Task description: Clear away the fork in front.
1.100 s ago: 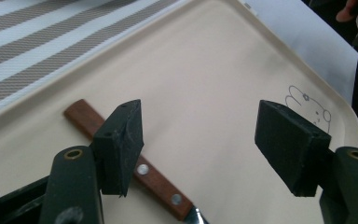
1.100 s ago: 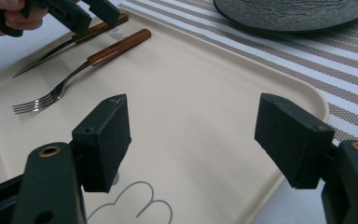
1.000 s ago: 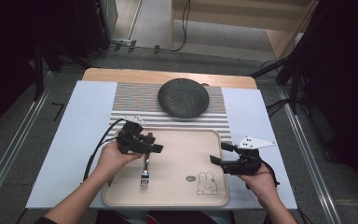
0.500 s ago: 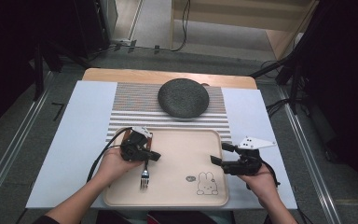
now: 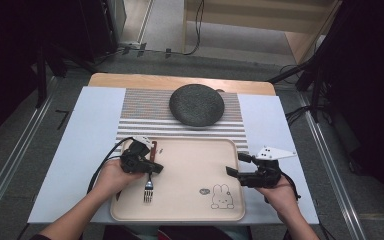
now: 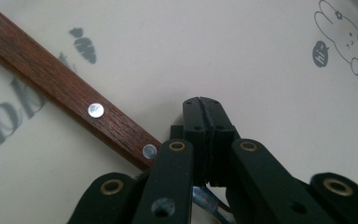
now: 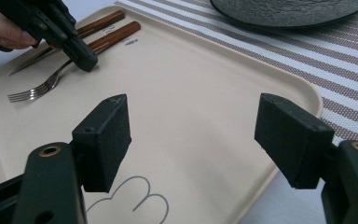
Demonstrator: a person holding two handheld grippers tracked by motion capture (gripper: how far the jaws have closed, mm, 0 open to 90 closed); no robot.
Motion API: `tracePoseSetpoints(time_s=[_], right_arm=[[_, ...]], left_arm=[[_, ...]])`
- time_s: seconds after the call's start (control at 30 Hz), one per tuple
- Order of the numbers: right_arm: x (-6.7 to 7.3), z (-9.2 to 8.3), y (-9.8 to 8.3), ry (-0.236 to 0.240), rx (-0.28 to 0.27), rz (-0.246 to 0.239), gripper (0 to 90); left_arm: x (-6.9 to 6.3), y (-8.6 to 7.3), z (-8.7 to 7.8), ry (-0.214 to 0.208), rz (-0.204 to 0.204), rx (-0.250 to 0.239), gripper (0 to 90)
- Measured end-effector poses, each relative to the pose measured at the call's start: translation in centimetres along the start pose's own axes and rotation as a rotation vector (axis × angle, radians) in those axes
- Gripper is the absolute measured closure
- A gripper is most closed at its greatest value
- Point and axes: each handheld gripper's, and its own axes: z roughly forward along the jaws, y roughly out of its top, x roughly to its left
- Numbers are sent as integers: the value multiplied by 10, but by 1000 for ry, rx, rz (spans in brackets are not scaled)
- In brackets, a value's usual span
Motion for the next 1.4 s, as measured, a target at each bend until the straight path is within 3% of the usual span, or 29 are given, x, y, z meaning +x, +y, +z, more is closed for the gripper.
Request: tracePoseSetpoints(time_s=[0.27, 0.87, 0.97, 1.13, 1.4], right_arm=[[0, 0, 0, 1, 2, 0, 250], [0, -1, -3, 4, 6, -4, 250], [0, -3, -5, 6, 7, 1, 250], [-2, -4, -7, 7, 11, 5, 249], [-3, -1, -7, 14, 30, 3, 248]], left_arm=[[12, -10, -13, 21, -56, -26, 896], [28, -28, -34, 46, -85, -42, 893], [28, -28, -35, 38, -89, -47, 859], [24, -25, -41, -9, -82, -105, 787], [14, -14, -52, -48, -57, -219, 511]])
